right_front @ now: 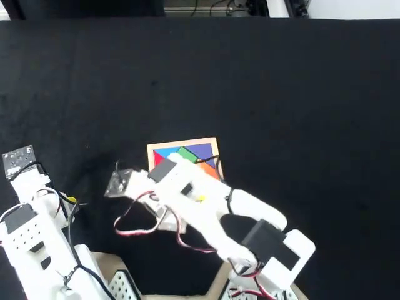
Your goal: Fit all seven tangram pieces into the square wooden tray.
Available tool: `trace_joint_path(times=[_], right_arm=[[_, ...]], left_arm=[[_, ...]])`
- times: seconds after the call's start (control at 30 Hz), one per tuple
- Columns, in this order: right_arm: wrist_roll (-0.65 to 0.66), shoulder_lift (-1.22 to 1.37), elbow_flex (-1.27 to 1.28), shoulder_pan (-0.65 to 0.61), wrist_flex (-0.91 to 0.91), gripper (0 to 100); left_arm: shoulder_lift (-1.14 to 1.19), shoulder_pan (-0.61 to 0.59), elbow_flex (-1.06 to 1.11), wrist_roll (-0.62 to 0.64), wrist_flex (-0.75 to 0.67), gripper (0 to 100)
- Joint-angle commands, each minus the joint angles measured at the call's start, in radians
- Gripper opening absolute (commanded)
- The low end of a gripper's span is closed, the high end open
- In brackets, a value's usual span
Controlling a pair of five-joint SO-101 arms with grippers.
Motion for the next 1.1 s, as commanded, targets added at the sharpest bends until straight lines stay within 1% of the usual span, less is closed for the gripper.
trace_joint_path(times=[0.0, 0.13, 0.27, 0.33, 0.47, 0.77, 1.07], right_arm=[[-0.015, -0.004, -0.024, -0.031, -0.018, 1.1], [0.006, 0.035, -0.036, 0.006, -0.041, 1.1], [0.032, 0.173, -0.114, 0.072, -0.037, 1.1], [0.032, 0.243, -0.174, 0.089, 0.006, 1.1], [0.032, 0.334, -0.298, 0.087, 0.075, 1.1], [0.04, 0.375, -0.47, 0.094, 0.144, 1.1], [0.058, 0.464, -0.533, 0.095, 0.153, 1.1]], left_arm=[[-0.005, -0.008, -0.002, -0.008, -0.015, 26], [-0.005, -0.008, -0.002, -0.008, -0.015, 26], [-0.005, -0.008, -0.002, -0.008, -0.015, 26], [-0.005, -0.008, -0.002, -0.008, -0.015, 26], [-0.005, -0.008, -0.002, -0.008, -0.015, 26], [-0.005, -0.008, -0.002, -0.009, -0.015, 26], [-0.005, -0.008, -0.002, -0.009, -0.015, 26]])
